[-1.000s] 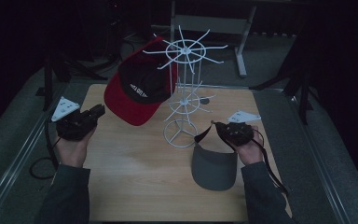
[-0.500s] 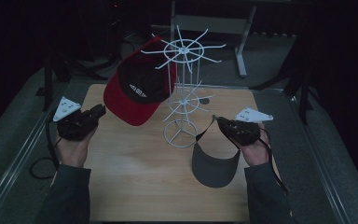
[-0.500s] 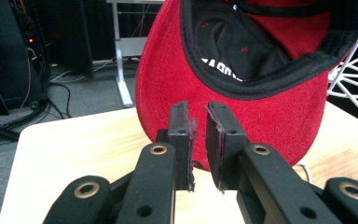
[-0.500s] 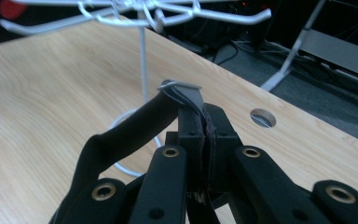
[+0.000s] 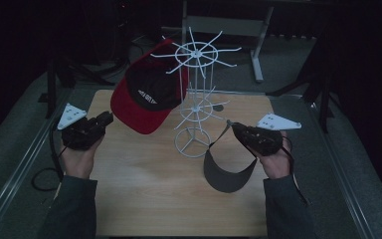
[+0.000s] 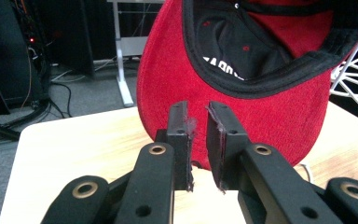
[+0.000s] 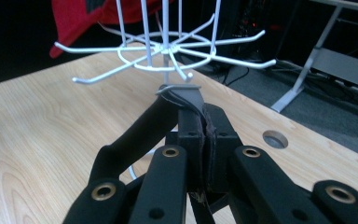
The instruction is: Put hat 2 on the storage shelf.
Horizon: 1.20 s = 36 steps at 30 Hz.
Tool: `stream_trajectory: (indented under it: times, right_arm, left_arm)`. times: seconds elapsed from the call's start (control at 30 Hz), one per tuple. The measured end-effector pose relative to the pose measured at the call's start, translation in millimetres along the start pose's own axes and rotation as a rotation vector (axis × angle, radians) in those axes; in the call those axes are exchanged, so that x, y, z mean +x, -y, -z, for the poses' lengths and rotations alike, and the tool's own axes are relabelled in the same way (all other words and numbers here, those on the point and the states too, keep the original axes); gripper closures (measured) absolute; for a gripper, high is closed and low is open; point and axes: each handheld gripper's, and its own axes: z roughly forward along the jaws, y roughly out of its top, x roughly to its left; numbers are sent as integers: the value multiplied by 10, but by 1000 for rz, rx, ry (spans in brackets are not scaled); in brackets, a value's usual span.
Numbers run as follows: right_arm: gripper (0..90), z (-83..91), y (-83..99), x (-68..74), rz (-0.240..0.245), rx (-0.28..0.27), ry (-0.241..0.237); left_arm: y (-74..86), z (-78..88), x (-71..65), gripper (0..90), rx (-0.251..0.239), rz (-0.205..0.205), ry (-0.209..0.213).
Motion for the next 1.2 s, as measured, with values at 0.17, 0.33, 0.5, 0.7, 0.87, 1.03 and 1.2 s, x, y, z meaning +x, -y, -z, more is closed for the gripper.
stream_trajectory:
  times: [0.17,0.33,0.5,0.7,0.87,1.03,1.2]
  right_arm:
    - [868,53,-59,21,5,-19,-5]
    - [869,91,-112,50,9,-36,-11]
    - [868,117,-165,60,9,-48,-11]
    - [869,126,-189,59,-7,-63,-20]
    - [869,141,-240,41,-29,-83,-24]
    - [869,172,-306,18,-35,-106,-22]
    - [869,206,-358,22,-42,-120,-37]
  left_arm:
    - [1,-1,-2,801,1,1,1]
    - [-1,-4,-7,802,1,0,4]
    - [-6,-13,-12,802,4,-1,5]
    - [-6,-19,-15,802,5,-2,7]
    - [-12,-17,-15,802,5,-2,8]
    - [-11,-6,-6,802,3,-2,5]
    - [1,-5,-5,800,3,1,5]
